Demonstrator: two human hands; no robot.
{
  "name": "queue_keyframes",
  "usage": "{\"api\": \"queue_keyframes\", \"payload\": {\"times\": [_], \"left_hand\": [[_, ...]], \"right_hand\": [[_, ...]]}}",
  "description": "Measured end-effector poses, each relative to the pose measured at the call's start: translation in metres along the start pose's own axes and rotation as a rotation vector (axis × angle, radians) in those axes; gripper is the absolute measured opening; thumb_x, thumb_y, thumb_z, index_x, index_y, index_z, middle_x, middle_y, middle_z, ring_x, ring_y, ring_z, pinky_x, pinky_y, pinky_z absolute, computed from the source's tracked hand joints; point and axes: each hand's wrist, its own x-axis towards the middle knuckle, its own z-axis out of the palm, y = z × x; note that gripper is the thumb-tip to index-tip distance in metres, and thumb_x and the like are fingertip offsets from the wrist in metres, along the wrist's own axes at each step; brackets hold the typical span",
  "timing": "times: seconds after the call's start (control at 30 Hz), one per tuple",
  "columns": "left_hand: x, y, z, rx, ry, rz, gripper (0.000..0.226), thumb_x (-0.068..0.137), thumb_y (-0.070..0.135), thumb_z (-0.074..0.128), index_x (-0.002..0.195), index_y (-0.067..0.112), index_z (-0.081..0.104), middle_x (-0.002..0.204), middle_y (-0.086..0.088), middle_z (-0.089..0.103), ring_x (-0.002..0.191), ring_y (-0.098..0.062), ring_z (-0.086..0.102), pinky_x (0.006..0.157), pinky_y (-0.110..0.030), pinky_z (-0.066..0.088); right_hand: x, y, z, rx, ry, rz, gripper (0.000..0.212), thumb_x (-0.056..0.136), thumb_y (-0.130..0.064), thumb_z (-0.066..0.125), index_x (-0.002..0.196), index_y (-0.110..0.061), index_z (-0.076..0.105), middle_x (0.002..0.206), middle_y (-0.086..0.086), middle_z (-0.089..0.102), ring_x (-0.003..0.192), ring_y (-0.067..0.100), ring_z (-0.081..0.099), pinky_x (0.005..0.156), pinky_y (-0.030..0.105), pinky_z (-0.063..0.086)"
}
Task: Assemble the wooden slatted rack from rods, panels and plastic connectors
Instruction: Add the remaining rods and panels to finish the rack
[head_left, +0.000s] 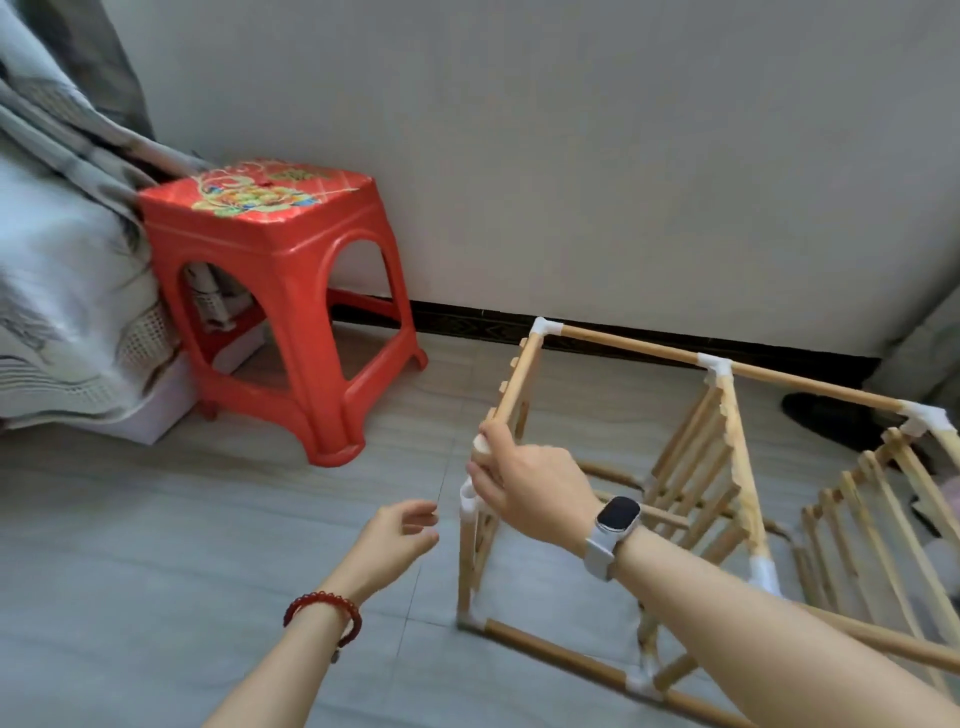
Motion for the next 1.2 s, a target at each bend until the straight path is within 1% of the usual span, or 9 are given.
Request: {"api": "queue_keyframes", "payload": {"times": [0.1,0.23,0.43,0.57,0.8,0.9,1.0,1.13,1.2], "left_hand": [[0.008,-0.007,-0.013,0.029,0.164,-0.032,0.025,0.088,0.005,0.058,0.113,0.006,0.061,0.103,-0.006,0.066,0.104,-0.019,0.061,0.088,-0.025,0.046],[0.025,0.011,-0.020,0.096,0.253,0.024,0.022,0.090,0.006,0.055,0.110,0.003,0.063,0.109,-0.011,0.066,0.101,-0.020,0.059,0.091,-0.027,0.044],[0.054,0.042,-0.037,0.228,0.359,0.120,0.021,0.091,0.010,0.052,0.108,0.010,0.065,0.108,-0.001,0.067,0.090,-0.008,0.055,0.078,-0.013,0.035],[0.086,0.077,-0.034,0.260,0.328,0.201,0.022,0.093,0.015,0.050,0.111,0.017,0.063,0.111,0.003,0.065,0.093,-0.008,0.055,0.083,-0.020,0.039],[0.177,0.141,0.029,0.395,0.125,0.298,0.047,0.098,0.030,0.038,0.141,0.011,0.032,0.144,-0.008,0.033,0.120,-0.023,0.046,0.099,-0.032,0.037],[0.214,0.144,0.055,0.515,0.036,0.214,0.055,0.100,0.029,0.034,0.146,0.007,0.012,0.150,-0.013,0.022,0.131,-0.032,0.036,0.103,-0.042,0.034],[0.232,0.130,0.071,0.646,0.127,0.230,0.046,0.100,0.024,0.032,0.142,0.014,0.017,0.131,-0.008,0.039,0.106,-0.033,0.055,0.074,-0.035,0.040],[0.232,0.129,0.072,0.647,0.190,0.271,0.032,0.099,0.022,0.032,0.131,0.016,0.029,0.122,-0.007,0.043,0.098,-0.034,0.057,0.069,-0.035,0.037],[0.232,0.130,0.071,0.666,0.212,0.279,0.032,0.099,0.022,0.032,0.131,0.016,0.030,0.122,-0.007,0.043,0.097,-0.033,0.057,0.067,-0.035,0.036]], "right_hand": [[0.024,0.003,-0.014,0.255,0.348,0.008,0.028,0.094,-0.042,0.035,0.112,-0.020,0.032,0.067,0.000,0.060,0.056,0.029,0.059,0.051,0.034,0.043],[0.002,-0.014,0.008,-0.008,-0.099,-0.105,0.032,0.098,-0.039,0.035,0.116,-0.013,0.035,0.084,0.010,0.065,0.072,0.037,0.062,0.060,0.038,0.047],[0.036,0.017,-0.019,0.430,0.328,-0.018,0.024,0.093,-0.041,0.037,0.110,-0.025,0.032,0.062,-0.010,0.055,0.060,0.027,0.060,0.058,0.036,0.046],[0.049,0.062,-0.010,0.381,0.073,0.185,0.015,0.097,-0.035,0.034,0.110,-0.031,0.030,0.071,-0.006,0.059,0.064,0.024,0.058,0.062,0.037,0.045],[0.138,0.156,-0.056,0.252,0.018,0.272,0.028,0.098,-0.037,0.037,0.119,-0.018,0.035,0.094,0.005,0.057,0.088,0.030,0.058,0.077,0.036,0.046],[0.189,0.170,-0.073,0.238,0.199,0.218,0.027,0.098,-0.042,0.033,0.113,-0.020,0.034,0.094,0.005,0.060,0.089,0.033,0.058,0.080,0.041,0.046],[0.223,0.188,-0.054,0.297,0.584,0.113,0.015,0.099,-0.035,0.033,0.104,-0.021,0.030,0.092,-0.005,0.064,0.081,0.031,0.061,0.068,0.038,0.044],[0.221,0.202,0.010,-0.020,-0.015,0.275,0.027,0.099,-0.034,0.032,0.112,-0.010,0.029,0.099,0.014,0.064,0.088,0.037,0.061,0.063,0.037,0.035],[0.233,0.209,0.004,-0.027,0.036,0.262,0.026,0.098,-0.034,0.033,0.110,-0.012,0.030,0.099,0.015,0.064,0.087,0.038,0.060,0.063,0.037,0.033]]}}
